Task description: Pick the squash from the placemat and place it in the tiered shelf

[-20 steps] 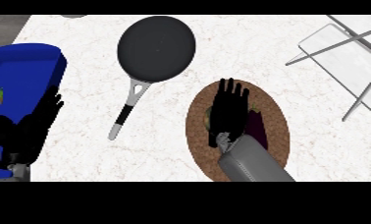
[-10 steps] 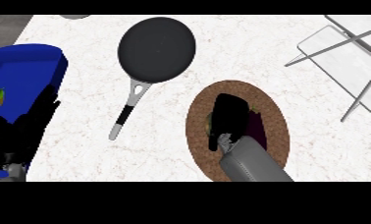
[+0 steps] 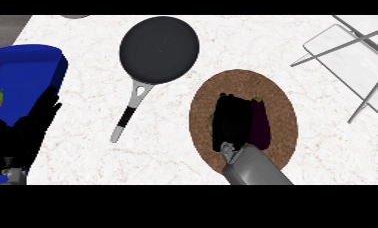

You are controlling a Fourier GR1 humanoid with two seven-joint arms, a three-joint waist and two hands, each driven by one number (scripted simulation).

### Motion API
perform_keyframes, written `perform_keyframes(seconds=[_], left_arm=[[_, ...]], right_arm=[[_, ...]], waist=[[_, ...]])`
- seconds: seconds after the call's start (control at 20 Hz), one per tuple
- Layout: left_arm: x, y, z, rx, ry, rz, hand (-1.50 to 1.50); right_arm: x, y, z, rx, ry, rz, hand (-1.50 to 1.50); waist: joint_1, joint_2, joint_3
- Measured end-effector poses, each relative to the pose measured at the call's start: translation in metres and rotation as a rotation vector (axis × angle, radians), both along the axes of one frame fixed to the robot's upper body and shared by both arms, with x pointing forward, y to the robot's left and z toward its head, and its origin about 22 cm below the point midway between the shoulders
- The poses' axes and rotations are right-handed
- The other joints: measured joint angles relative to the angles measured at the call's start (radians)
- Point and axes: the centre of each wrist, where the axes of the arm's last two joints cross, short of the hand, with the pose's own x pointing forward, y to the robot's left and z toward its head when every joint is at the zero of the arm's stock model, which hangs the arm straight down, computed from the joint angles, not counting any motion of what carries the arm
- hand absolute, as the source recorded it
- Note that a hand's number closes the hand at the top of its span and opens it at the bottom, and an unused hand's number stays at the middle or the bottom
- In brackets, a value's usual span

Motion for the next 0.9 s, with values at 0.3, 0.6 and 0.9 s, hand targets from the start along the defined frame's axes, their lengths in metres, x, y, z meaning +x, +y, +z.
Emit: perform_keyframes(seconds=[0.3, 0.6, 0.9], left_arm=[[0.002, 0.0, -0.001, 0.002, -0.003, 0.011, 0.0], [0.004, 0.002, 0.001, 0.007, 0.004, 0.009, 0.0], [-0.004, 0.004, -0.003, 0.003, 0.009, 0.012, 0.0]], right_arm=[[0.042, -0.05, 0.042, 0.084, -0.099, -0.173, 1.5], [0.068, -0.095, 0.093, 0.194, -0.225, -0.31, 1.5], [0.05, -0.102, 0.148, 0.349, -0.396, -0.338, 1.5]], waist=[[-0.007, 0.005, 0.001], [-0.006, 0.003, 0.001], [-0.011, -0.001, 0.0]])
